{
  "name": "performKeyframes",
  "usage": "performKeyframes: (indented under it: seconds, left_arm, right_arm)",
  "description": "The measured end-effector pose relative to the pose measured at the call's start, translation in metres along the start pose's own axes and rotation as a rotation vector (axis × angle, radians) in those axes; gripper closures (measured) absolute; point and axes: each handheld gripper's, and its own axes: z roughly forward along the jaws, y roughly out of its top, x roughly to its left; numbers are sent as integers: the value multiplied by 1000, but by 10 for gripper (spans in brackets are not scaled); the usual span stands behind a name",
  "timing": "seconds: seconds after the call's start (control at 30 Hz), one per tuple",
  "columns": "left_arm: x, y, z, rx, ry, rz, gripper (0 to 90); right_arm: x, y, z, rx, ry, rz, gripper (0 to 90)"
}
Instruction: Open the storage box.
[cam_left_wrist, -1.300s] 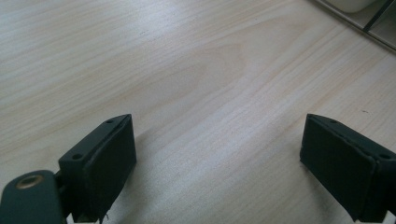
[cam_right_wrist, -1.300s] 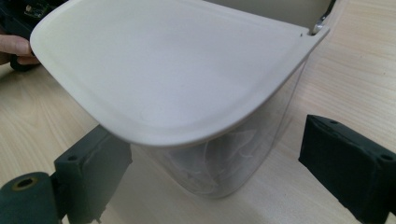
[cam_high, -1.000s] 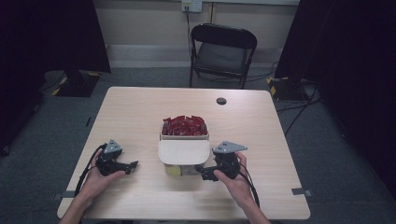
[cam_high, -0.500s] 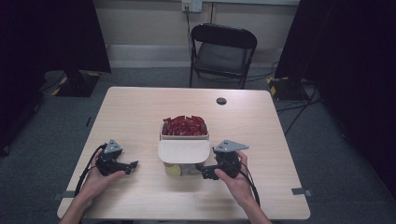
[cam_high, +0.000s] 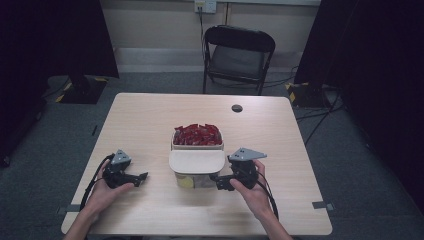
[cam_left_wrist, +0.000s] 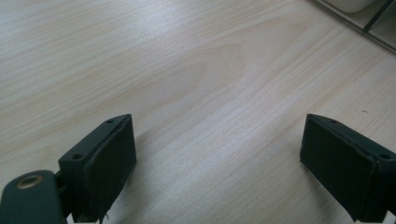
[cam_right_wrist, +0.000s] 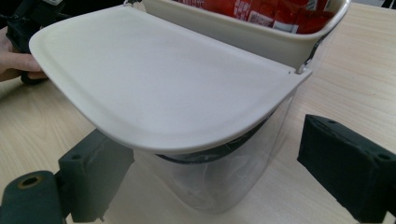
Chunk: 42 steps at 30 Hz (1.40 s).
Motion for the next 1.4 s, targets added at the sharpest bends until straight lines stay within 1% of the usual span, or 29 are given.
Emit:
performKeyframes:
  seconds: [0.07,0.23,0.27,0.4,0.5,0.57,0.7,0.83,1.17,1.27,1.4]
  left_arm:
    - [0,0,0,0,1,0,100]
    - [0,0,0,2,0,-1,101]
    - [0,0,0,0,0,0,101]
    - [0,0,0,1,0,-1,100]
    - [0,0,0,1,1,0,101]
    - [0,0,0,0,0,0,100]
    - [0,0,0,0,0,0,100]
    - [0,0,0,0,0,0,100]
    - [0,0,0,0,0,0,101]
    - [0,0,0,0,1,-1,101]
    - [0,0,0,0,0,0,100]
  right_arm:
    - [0,2,0,-2,-4,-2,98]
    - [-1,5,-1,-10,2,1,105]
    - [-2,8,-2,-20,4,1,109]
    - [-3,10,-3,-22,6,0,109]
    - [-4,13,-3,-31,4,1,111]
    - [-5,18,-5,-42,-7,1,125]
    - [-6,22,-6,-49,-4,-2,130]
    - [-10,26,-4,-56,-1,7,130]
    - [-15,30,0,-61,5,17,130]
    - [-17,33,1,-75,5,27,131]
    - [-19,34,3,-78,5,30,130]
